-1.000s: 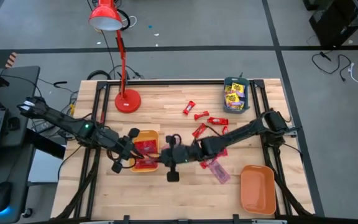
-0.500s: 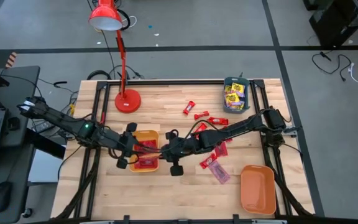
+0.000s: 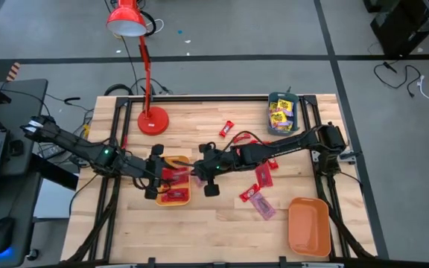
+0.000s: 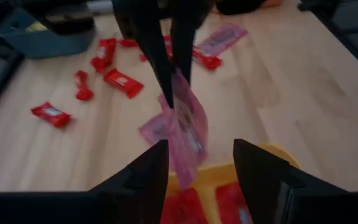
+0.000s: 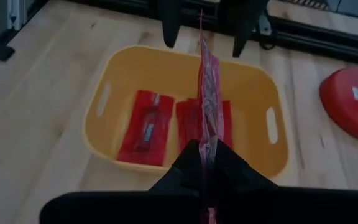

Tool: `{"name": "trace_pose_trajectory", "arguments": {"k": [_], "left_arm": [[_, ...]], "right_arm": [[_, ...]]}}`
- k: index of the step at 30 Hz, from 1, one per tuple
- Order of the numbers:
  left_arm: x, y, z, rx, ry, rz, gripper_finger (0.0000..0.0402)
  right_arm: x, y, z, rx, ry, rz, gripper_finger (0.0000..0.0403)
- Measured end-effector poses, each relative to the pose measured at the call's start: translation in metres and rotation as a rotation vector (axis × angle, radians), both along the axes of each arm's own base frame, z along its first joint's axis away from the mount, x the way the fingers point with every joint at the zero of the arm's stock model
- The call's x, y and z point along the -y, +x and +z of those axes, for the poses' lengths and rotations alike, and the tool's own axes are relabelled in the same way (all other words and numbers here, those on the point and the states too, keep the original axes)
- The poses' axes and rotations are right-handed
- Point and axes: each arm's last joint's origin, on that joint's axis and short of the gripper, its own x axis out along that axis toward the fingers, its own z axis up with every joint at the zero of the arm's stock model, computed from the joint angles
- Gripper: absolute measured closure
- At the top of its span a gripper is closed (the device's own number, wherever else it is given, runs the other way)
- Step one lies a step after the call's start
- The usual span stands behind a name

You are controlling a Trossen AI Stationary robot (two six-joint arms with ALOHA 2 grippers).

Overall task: Sort candy
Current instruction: Put the red candy pack into the yellow bin

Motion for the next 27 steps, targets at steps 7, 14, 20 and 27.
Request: {"name": "trace_pose_trajectory", "arguments": {"k": [7,14,20,27], "left_arm": [[0.000,0.006,-0.002,0.015,0.021,0.056,0.0229],[0.001,0.012,-0.004,0.028,0.021,0.078,0.0328],[0.002,0.012,-0.005,0.027,-0.011,0.098,0.0395],[0.000,0.010,-0.007,0.005,-0.016,0.148,0.0400]], "right_arm": [[0.008,0.004,0.004,0.055,-0.024,0.015,0.0395],[0.008,0.003,0.003,0.044,-0.028,0.030,0.0392],[0.010,0.000,-0.001,-0.020,-0.038,0.033,0.0369],[0.018,-0.007,-0.008,-0.124,-0.040,0.013,0.0326]]}}
